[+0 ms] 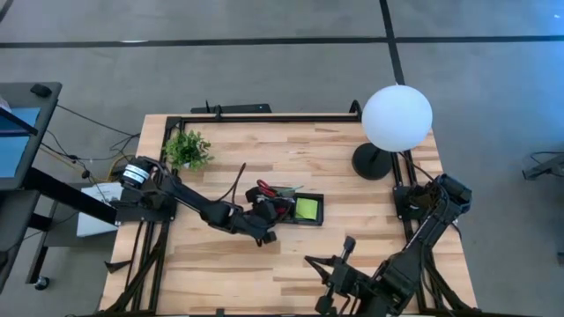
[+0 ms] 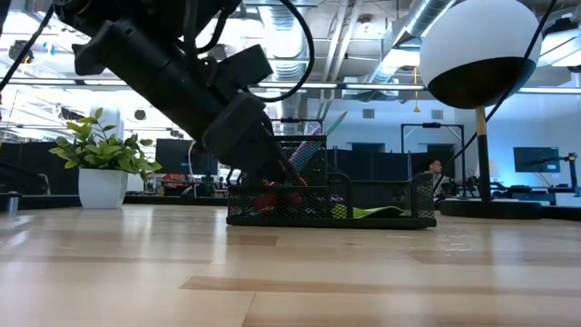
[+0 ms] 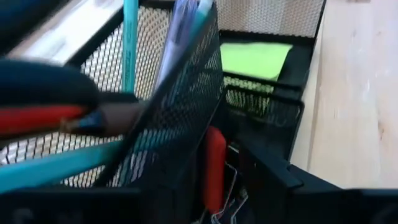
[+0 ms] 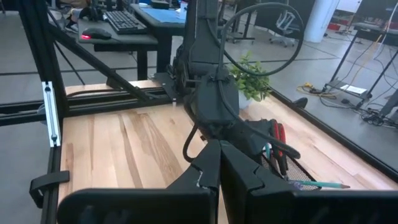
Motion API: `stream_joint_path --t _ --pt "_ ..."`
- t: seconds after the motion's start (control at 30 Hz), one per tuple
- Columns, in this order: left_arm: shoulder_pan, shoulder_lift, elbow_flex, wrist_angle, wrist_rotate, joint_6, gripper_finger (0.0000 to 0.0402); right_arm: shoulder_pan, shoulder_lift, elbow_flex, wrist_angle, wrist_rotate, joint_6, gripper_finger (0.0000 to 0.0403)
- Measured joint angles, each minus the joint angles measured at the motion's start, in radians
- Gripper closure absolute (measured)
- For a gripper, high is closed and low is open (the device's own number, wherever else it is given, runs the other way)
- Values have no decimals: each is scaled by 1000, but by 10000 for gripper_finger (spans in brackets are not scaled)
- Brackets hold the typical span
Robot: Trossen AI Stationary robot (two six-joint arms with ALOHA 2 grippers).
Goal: Pick and place office supplies into organizer
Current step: Return to Home Position
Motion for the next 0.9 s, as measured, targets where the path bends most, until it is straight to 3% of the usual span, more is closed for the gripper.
stream_joint_path --t 0.33,0.53,0.7,0.9 --pt "-33 0 8 9 0 -12 280 0 0 0 1 0 0 403" --pt "-59 -34 95 -70 9 -12 289 -1 0 0 -5 11 -38 403" --pt "-88 -157 181 -276 32 0 291 17 0 30 -28 67 -254 403" --pt "-136 -408 231 -556 31 1 291 76 -1 84 -26 77 -450 403"
